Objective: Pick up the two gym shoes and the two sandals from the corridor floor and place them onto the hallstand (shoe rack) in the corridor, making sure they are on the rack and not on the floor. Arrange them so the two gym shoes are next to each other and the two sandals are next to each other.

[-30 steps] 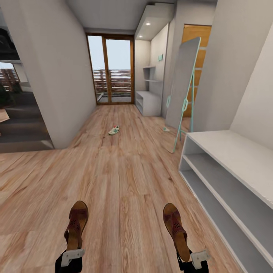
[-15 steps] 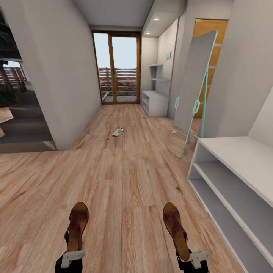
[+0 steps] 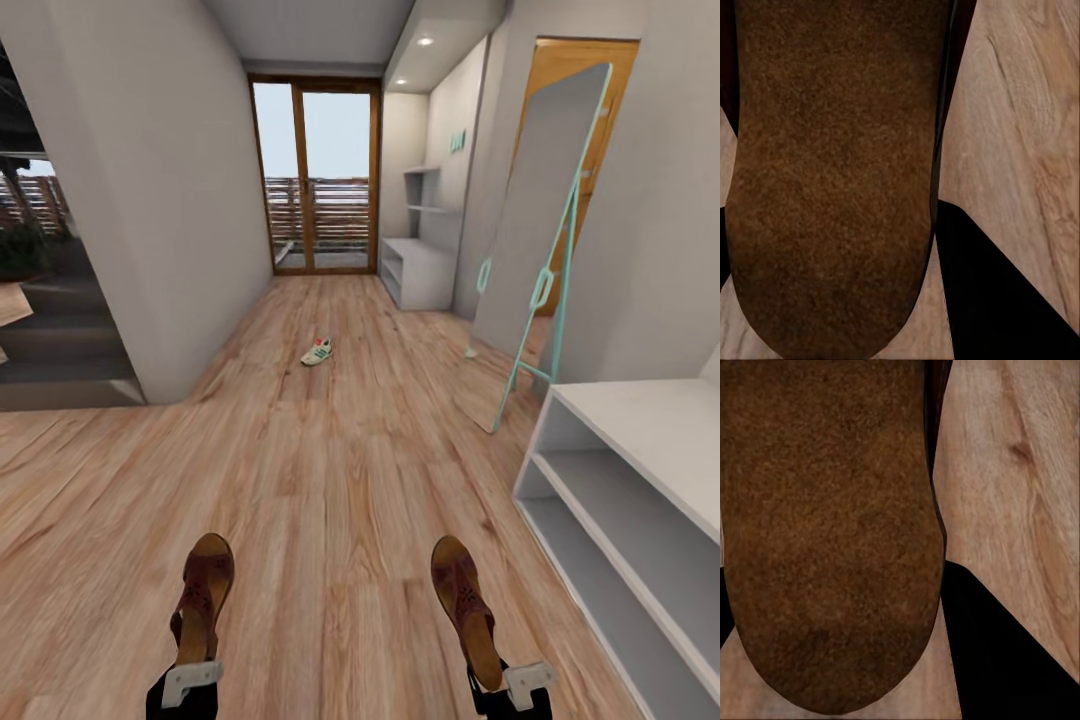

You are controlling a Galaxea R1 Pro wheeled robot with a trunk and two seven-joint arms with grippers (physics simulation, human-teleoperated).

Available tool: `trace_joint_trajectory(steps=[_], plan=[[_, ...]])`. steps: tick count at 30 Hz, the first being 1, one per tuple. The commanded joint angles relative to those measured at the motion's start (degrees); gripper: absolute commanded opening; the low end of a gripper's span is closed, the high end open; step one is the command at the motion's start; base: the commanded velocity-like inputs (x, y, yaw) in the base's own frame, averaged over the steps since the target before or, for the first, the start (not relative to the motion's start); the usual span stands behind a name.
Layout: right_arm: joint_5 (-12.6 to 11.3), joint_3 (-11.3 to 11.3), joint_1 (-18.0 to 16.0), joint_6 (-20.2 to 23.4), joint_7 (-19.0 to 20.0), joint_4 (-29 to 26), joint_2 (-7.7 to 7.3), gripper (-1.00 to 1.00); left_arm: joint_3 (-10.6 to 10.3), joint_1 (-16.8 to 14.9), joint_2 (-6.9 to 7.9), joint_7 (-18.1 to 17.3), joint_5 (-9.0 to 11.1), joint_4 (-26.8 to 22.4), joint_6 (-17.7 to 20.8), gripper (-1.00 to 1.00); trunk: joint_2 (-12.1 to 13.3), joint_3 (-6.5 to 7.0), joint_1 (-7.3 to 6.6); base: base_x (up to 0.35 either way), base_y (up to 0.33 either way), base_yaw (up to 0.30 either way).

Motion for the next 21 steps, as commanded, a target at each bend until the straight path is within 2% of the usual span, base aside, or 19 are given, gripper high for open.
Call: trace_joint_trajectory(steps=[1,21], plan=[[-0.15,0.19,-0.03,-0.12,0.04,0.05,-0.01,-1.00,0.09,-0.02,-0.01,-0.26,0.13,0.02,-0.12,-1.00,-0.02,-0.05,0.02,0.335,0.000,0.000],[-0.12,0.20,-0.03,-0.11,0.07,0.12,-0.02,-1.00,0.07,0.02,-0.05,-0.29,0.13,0.02,-0.12,-1.00,-0.02,-0.05,0.02,0.335,0.000,0.000]])
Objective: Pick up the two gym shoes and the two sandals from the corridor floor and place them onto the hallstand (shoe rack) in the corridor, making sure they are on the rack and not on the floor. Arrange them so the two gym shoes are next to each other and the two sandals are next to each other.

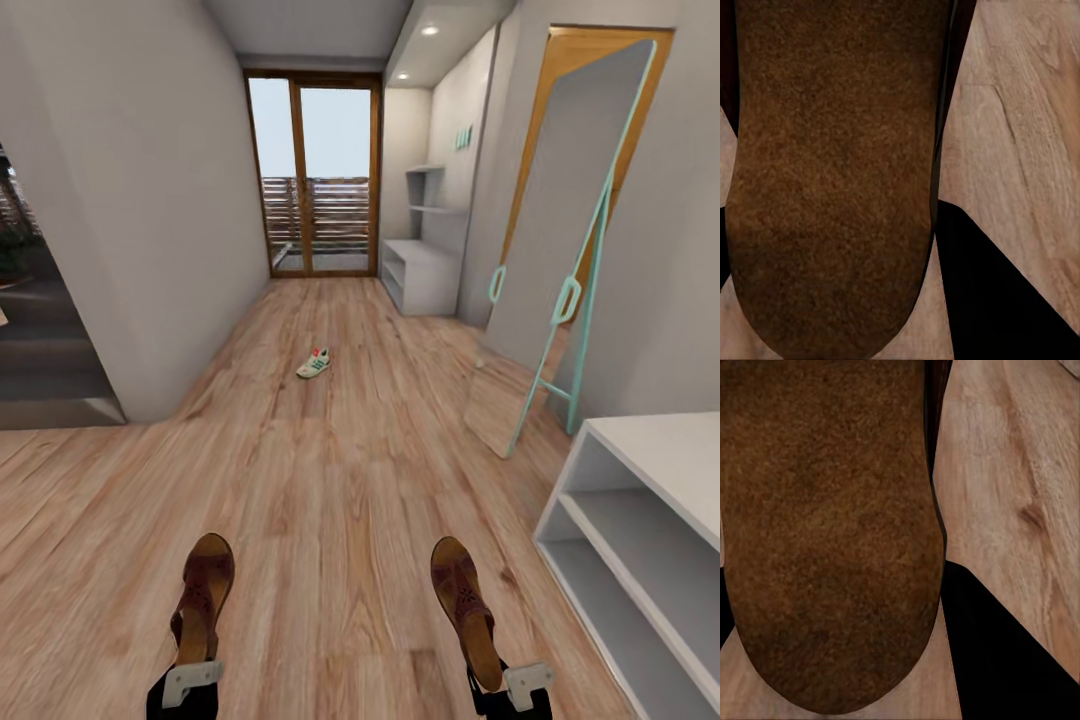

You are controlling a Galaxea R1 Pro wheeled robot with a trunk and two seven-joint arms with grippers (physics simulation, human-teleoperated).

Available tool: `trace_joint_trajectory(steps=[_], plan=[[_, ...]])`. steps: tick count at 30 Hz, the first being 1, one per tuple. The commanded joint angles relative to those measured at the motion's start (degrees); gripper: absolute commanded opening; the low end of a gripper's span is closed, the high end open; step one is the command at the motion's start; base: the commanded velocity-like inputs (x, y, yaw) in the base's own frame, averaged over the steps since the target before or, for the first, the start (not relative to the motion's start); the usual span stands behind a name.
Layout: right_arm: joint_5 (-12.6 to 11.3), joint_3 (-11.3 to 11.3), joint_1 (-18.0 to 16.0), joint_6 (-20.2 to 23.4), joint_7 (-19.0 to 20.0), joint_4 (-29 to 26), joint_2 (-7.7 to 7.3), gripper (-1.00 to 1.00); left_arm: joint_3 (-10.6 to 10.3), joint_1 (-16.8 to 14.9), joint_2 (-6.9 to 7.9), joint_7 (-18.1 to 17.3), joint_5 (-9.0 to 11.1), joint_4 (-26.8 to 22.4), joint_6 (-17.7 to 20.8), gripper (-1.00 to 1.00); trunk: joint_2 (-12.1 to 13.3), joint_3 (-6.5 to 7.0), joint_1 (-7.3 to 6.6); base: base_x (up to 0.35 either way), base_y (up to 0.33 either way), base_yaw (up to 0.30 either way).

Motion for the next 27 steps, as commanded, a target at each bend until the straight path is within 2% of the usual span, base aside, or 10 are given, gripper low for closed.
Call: trace_joint_trajectory(steps=[1,27], plan=[[-0.14,0.19,-0.03,-0.11,0.05,0.03,-0.05,-1.00,0.06,-0.04,-0.03,-0.28,0.12,0.02,-0.12,-1.00,-0.02,-0.05,0.02,0.335,0.000,0.000],[-0.19,0.19,-0.03,-0.12,0.07,1.11,0.00,-1.00,0.03,-0.08,-0.08,-0.45,0.12,0.27,-0.12,-1.00,-0.02,-0.05,0.02,0.335,0.000,0.000]])
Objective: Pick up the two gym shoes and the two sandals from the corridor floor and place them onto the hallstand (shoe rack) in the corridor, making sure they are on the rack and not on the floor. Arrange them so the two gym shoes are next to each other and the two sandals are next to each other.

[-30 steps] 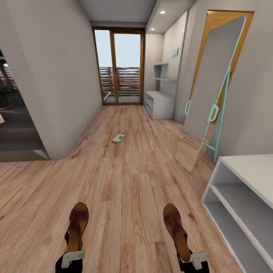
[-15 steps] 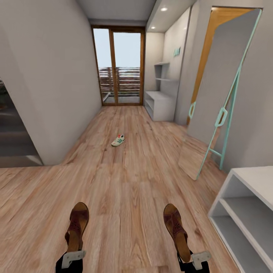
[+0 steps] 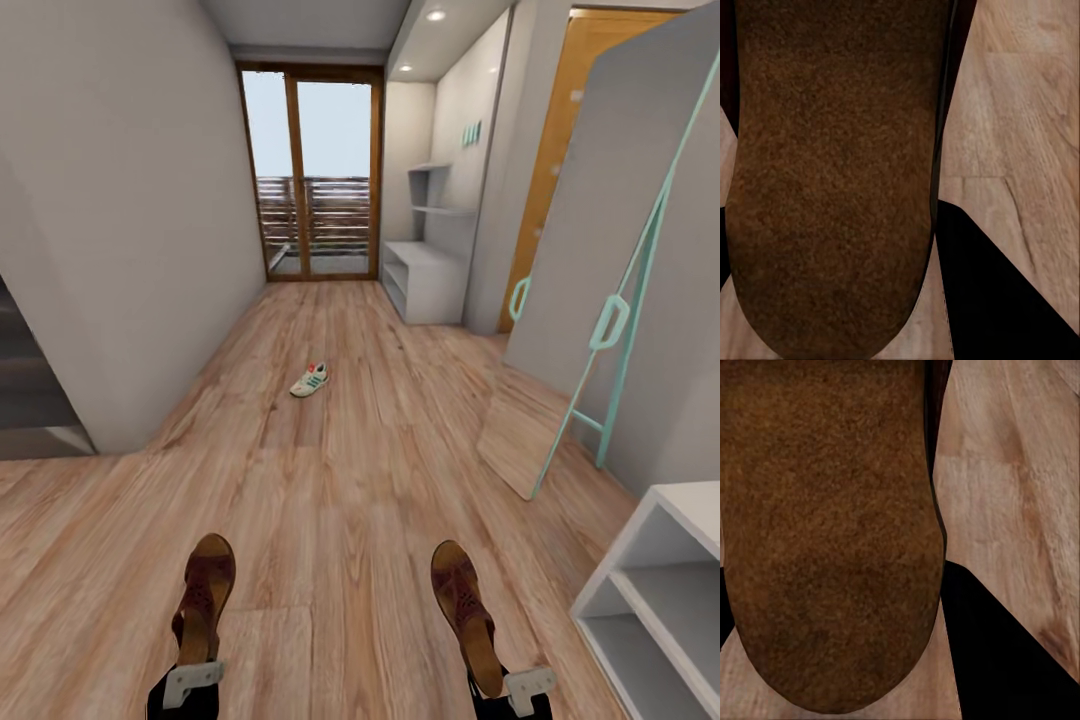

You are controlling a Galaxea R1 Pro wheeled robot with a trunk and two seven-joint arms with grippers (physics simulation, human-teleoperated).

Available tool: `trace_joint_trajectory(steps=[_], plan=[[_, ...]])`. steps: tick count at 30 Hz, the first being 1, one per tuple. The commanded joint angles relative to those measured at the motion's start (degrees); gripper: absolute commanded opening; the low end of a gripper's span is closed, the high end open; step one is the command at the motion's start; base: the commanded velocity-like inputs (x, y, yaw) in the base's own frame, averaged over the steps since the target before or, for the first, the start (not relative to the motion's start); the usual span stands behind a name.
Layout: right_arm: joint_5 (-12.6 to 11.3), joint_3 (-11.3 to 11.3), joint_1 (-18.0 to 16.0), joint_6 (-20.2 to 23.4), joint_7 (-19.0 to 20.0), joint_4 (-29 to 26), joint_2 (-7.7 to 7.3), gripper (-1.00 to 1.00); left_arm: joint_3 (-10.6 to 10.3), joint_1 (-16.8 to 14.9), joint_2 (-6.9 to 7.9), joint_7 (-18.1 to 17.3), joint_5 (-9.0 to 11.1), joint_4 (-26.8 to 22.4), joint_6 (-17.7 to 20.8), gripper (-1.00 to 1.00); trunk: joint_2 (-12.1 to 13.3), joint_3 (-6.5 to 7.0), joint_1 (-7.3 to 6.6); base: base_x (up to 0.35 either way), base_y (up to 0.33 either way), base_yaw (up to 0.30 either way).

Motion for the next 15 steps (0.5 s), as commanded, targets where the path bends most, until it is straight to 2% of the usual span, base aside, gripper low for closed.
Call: trace_joint_trajectory(steps=[1,15], plan=[[-0.16,0.18,-0.03,-0.13,0.07,0.02,-0.02,-1.00,0.10,-0.02,-0.02,-0.31,0.12,0.04,-0.12,-1.00,-0.02,-0.05,0.02,0.335,0.000,0.000],[-0.09,0.18,-0.03,-0.14,0.12,0.09,0.04,-1.00,0.08,0.00,0.01,-0.41,0.16,0.12,-0.12,-1.00,-0.02,-0.05,0.02,0.335,0.001,0.000]])
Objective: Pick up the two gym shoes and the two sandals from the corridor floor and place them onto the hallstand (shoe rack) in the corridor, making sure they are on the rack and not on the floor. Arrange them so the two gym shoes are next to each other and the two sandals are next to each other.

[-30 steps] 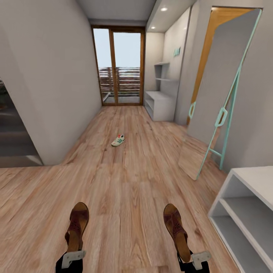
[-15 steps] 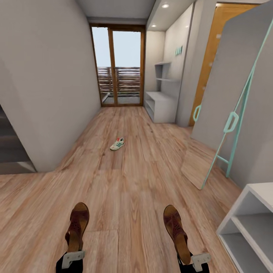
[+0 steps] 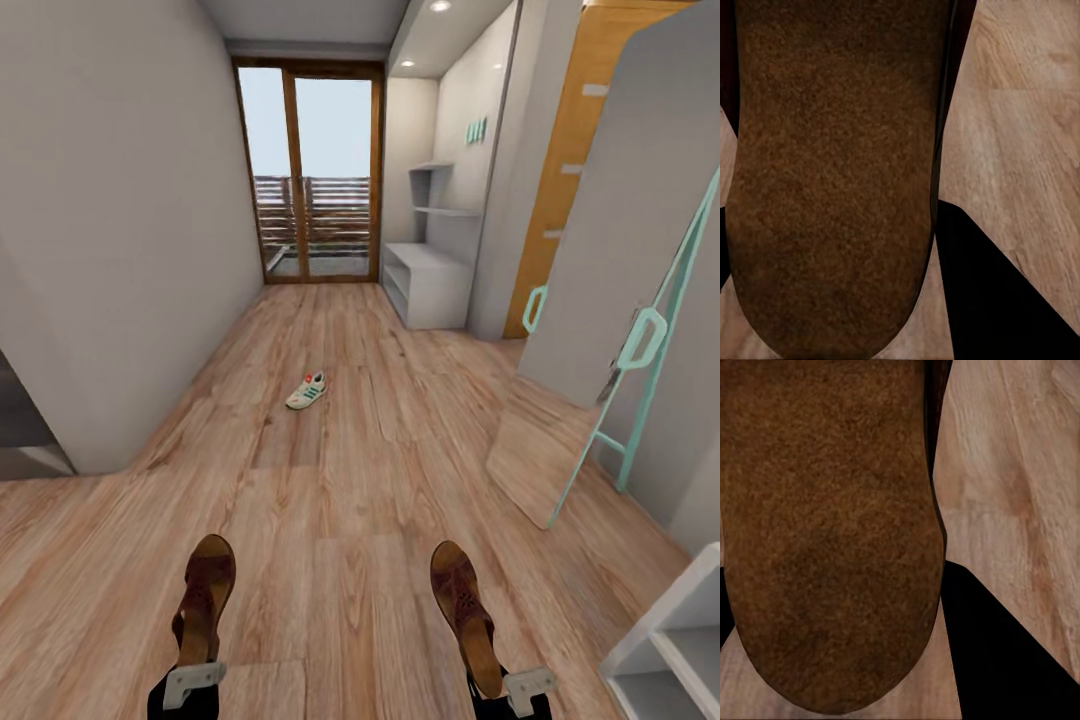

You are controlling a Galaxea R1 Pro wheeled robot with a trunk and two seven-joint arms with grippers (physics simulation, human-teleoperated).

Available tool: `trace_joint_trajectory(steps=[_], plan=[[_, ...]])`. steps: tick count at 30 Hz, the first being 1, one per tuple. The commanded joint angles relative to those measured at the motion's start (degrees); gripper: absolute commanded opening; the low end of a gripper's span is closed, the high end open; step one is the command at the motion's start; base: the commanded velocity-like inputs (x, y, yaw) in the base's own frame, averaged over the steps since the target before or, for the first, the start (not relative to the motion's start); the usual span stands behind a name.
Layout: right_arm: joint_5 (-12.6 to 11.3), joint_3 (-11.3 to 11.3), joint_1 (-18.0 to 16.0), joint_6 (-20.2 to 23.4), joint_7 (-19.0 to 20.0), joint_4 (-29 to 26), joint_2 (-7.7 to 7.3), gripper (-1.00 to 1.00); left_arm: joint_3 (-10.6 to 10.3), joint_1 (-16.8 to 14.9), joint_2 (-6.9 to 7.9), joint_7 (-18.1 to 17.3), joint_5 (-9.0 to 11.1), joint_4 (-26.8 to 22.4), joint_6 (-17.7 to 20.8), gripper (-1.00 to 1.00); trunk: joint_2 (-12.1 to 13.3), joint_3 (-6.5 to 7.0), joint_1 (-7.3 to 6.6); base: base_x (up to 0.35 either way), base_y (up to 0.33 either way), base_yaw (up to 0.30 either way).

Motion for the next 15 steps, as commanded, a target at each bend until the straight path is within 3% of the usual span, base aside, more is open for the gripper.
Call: trace_joint_trajectory(steps=[1,15], plan=[[-0.15,0.19,-0.03,-0.12,0.06,0.01,-0.04,-1.00,0.10,-0.02,-0.01,-0.29,0.13,0.02,-0.12,-1.00,-0.02,-0.05,0.02,0.335,0.031,0.000],[-0.15,0.19,-0.03,-0.13,0.06,0.04,-0.04,-1.00,0.10,-0.03,-0.01,-0.30,0.14,0.02,-0.12,-1.00,-0.02,-0.05,0.02,0.306,0.150,0.000]])
